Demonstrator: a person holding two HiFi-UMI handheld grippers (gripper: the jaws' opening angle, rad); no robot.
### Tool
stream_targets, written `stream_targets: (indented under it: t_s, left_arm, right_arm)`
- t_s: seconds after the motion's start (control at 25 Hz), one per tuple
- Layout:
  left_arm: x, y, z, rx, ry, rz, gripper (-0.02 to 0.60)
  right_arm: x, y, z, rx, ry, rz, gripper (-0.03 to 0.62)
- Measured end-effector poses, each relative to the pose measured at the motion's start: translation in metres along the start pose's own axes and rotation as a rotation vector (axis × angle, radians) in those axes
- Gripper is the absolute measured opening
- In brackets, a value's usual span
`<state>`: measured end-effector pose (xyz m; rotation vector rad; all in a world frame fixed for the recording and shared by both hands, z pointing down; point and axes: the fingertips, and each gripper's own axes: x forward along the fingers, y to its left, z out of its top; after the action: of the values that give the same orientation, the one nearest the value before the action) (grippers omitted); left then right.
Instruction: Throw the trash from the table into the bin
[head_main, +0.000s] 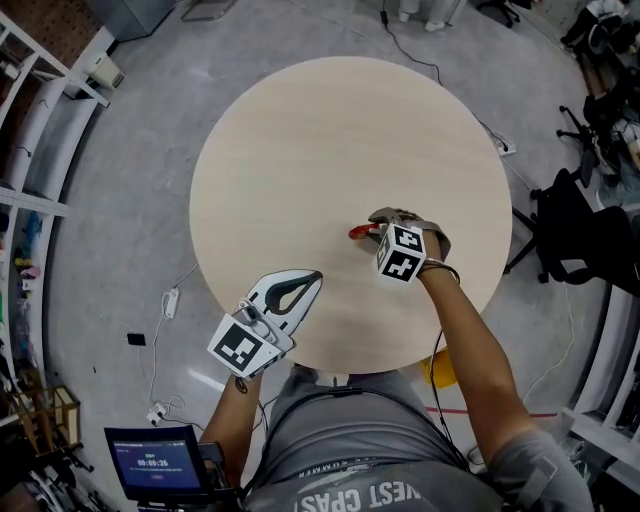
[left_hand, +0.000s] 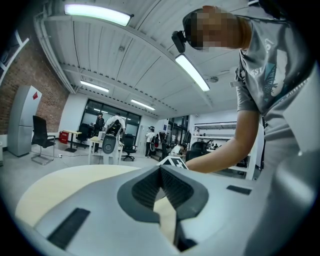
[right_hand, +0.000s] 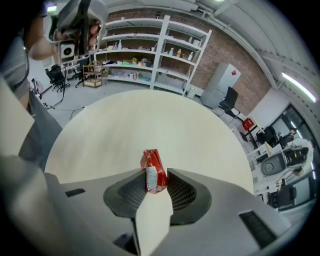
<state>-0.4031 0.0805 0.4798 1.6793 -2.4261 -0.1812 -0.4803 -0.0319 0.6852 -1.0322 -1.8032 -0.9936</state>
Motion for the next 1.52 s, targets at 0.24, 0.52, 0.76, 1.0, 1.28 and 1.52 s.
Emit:
stream_targets:
  t_s: [0.24, 0.52, 0.76, 1.0, 1.28, 1.52]
  left_arm:
    - [0.003, -0.018, 0.023, 0.072, -0.002, -0.062, 0.041]
    - [-0.033, -0.037, 0.087, 0.168, -0.082, -0.146, 0.041]
    - [-0.026, -0.053, 0.115, 0.264, -0.132, -0.213, 0.041]
    - [-0.026, -0.082, 0.133, 0.369, -0.195, -0.307, 0.041]
    - [-0.023, -0.135, 0.172, 0.349, -0.33, -0.455, 0.041]
    - [-0.035, -0.189, 0.179, 0.36, -0.35, -0.61, 0.041]
  right_arm:
    - [-0.062, -0.006, 0.022, 0.128, -0.099, -0.083, 0.123]
    - [-0.164, 0.007, 0.08, 0.276, -0.213, -0.243, 0.123]
    - [-0.241, 0.007, 0.084, 0.388, -0.337, -0.389, 0.123]
    - [-0.303, 0.026, 0.08, 0.486, -0.445, -0.53, 0.123]
    - [-0.391, 0.061, 0.058, 0.628, -0.561, -0.707, 0.123]
    - [-0.456, 0.123, 0.045, 0.703, -0.594, -0.876, 0.123]
